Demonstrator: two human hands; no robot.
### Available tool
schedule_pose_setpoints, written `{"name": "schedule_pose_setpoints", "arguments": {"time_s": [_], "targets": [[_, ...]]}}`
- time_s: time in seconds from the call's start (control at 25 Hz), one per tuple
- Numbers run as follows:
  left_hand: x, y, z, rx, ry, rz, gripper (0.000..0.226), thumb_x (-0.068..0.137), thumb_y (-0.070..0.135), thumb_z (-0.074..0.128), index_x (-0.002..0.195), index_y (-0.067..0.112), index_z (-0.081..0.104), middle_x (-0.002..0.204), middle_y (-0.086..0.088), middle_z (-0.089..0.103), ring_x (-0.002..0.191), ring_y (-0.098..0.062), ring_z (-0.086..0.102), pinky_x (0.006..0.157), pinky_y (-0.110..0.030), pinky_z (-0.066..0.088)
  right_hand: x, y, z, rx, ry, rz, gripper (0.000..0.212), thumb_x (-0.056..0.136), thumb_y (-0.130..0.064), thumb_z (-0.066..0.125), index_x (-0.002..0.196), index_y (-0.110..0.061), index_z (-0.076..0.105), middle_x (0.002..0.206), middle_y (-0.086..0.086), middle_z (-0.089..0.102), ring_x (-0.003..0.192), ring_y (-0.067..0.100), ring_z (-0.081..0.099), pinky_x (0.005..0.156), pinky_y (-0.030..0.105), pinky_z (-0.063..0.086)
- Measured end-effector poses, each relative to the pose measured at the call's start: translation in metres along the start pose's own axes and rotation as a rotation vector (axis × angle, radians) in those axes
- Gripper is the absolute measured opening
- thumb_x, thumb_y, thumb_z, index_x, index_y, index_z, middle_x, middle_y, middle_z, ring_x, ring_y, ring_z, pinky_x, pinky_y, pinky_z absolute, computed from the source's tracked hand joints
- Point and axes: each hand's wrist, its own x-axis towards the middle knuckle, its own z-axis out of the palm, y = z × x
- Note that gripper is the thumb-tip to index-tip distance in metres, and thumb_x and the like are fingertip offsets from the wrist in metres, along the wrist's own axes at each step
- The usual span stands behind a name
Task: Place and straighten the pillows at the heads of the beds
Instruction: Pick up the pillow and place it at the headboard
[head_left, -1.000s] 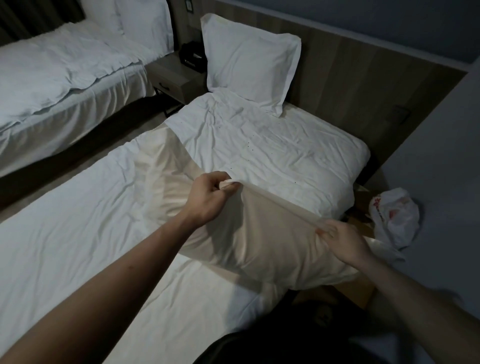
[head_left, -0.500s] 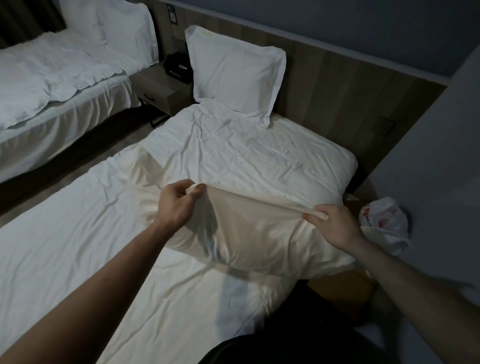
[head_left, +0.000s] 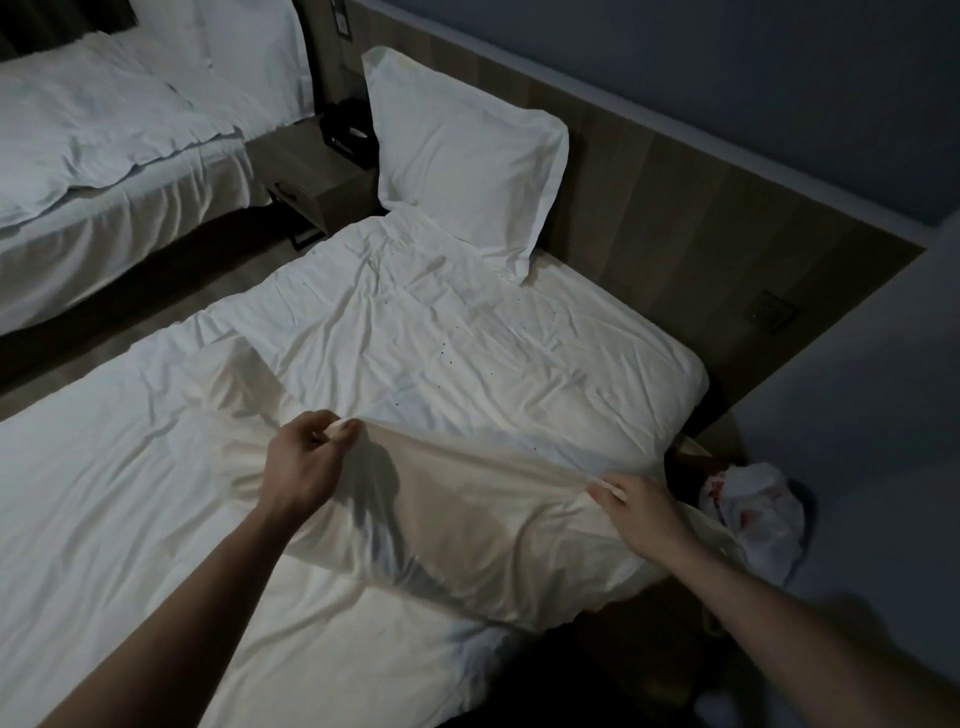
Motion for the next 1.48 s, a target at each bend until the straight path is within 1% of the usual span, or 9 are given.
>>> {"name": "schedule_pose_setpoints", "arguments": {"time_s": [0.2, 0.32, 0.44, 0.6, 0.72, 0.92, 1.12, 1.36, 1.48], "targets": [[0.009, 0.014, -0.005, 0.174, 0.006, 0.133, 0.028, 0.095, 0.031, 0.070, 0.073, 0.014, 0.071, 0.083, -0.005, 0.058, 0.076, -0.017, 0.060, 0.067, -0.029, 0.042, 0.011, -0.004, -0.011, 0.092, 0.087, -0.060, 0.049, 0.102, -0.032, 0.063, 0.061, -0.021, 0.040, 0.057, -0.006, 0.052, 0.064, 0.024, 0.061, 0.064, 0.044, 0.050], [0.022, 0.033, -0.008, 0.172, -0.013, 0.195, 0.034, 0.096, 0.033, 0.068, 0.072, 0.009, 0.069, 0.085, -0.006, 0.059, 0.077, -0.020, 0.060, 0.072, -0.034, 0.040, 0.007, -0.012, -0.024, 0.122, 0.210, -0.063, 0.052, 0.101, -0.031, 0.065, 0.059, -0.025, 0.034, 0.054, -0.006, 0.050, 0.053, 0.009, 0.049, 0.057, 0.037, 0.041], [0.043, 0.051, 0.000, 0.162, -0.024, 0.262, 0.035, 0.096, 0.035, 0.067, 0.073, 0.008, 0.070, 0.088, -0.006, 0.059, 0.080, -0.024, 0.060, 0.074, -0.033, 0.040, 0.005, -0.016, -0.052, 0.138, 0.288, -0.069, 0.049, 0.102, -0.029, 0.064, 0.061, -0.016, 0.042, 0.058, 0.001, 0.052, 0.055, 0.008, 0.049, 0.055, 0.034, 0.038], [0.070, 0.085, 0.022, 0.121, -0.014, 0.365, 0.026, 0.095, 0.037, 0.069, 0.085, 0.015, 0.078, 0.091, -0.003, 0.060, 0.085, -0.025, 0.062, 0.080, -0.035, 0.047, 0.013, -0.022, -0.101, 0.067, 0.419, -0.072, 0.052, 0.104, -0.028, 0.063, 0.057, -0.025, 0.040, 0.057, -0.005, 0.048, 0.056, 0.005, 0.048, 0.054, 0.034, 0.034], [0.099, 0.115, 0.045, 0.153, -0.015, 0.422, 0.025, 0.094, 0.039, 0.070, 0.087, 0.017, 0.080, 0.091, -0.001, 0.060, 0.085, -0.024, 0.063, 0.078, -0.031, 0.043, 0.036, -0.018, -0.136, 0.019, 0.484, -0.047, 0.042, 0.104, -0.029, 0.061, 0.064, -0.018, 0.057, 0.067, 0.001, 0.059, 0.064, 0.021, 0.057, 0.062, 0.039, 0.045], [0.152, 0.180, 0.100, 0.224, -0.102, 0.421, 0.040, 0.090, 0.045, 0.072, 0.056, 0.032, 0.056, 0.083, 0.003, 0.055, 0.083, -0.023, 0.058, 0.073, -0.030, 0.037, 0.090, 0.010, -0.185, -0.040, 0.567, -0.011, 0.033, 0.105, -0.028, 0.059, 0.084, -0.006, 0.073, 0.087, 0.015, 0.071, 0.082, 0.036, 0.065, 0.074, 0.045, 0.053], [0.215, 0.240, 0.180, 0.268, -0.110, 0.392, 0.024, 0.087, 0.045, 0.075, 0.087, 0.022, 0.080, 0.098, -0.005, 0.067, 0.100, -0.032, 0.065, 0.076, -0.032, 0.043, 0.163, 0.061, -0.226, -0.053, 0.541, 0.082, 0.036, 0.107, -0.036, 0.053, 0.095, -0.011, 0.077, 0.098, 0.010, 0.072, 0.090, 0.031, 0.067, 0.076, 0.037, 0.046], [0.294, 0.291, 0.283, 0.398, -0.143, 0.423, 0.026, 0.091, 0.048, 0.069, 0.091, 0.025, 0.081, 0.103, -0.006, 0.065, 0.102, -0.035, 0.064, 0.076, -0.032, 0.041, 0.247, 0.126, -0.249, -0.047, 0.592, 0.116, 0.029, 0.105, -0.027, 0.059, 0.093, -0.006, 0.076, 0.098, 0.016, 0.072, 0.091, 0.039, 0.067, 0.076, 0.038, 0.044], [0.325, 0.307, 0.326, 0.435, -0.171, 0.415, 0.025, 0.092, 0.046, 0.069, 0.091, 0.025, 0.081, 0.102, -0.005, 0.065, 0.100, -0.034, 0.065, 0.074, -0.032, 0.041, 0.286, 0.152, -0.252, -0.052, 0.572, 0.143, 0.030, 0.105, -0.023, 0.059, 0.085, -0.004, 0.072, 0.091, 0.017, 0.069, 0.087, 0.042, 0.065, 0.078, 0.048, 0.051]]}}
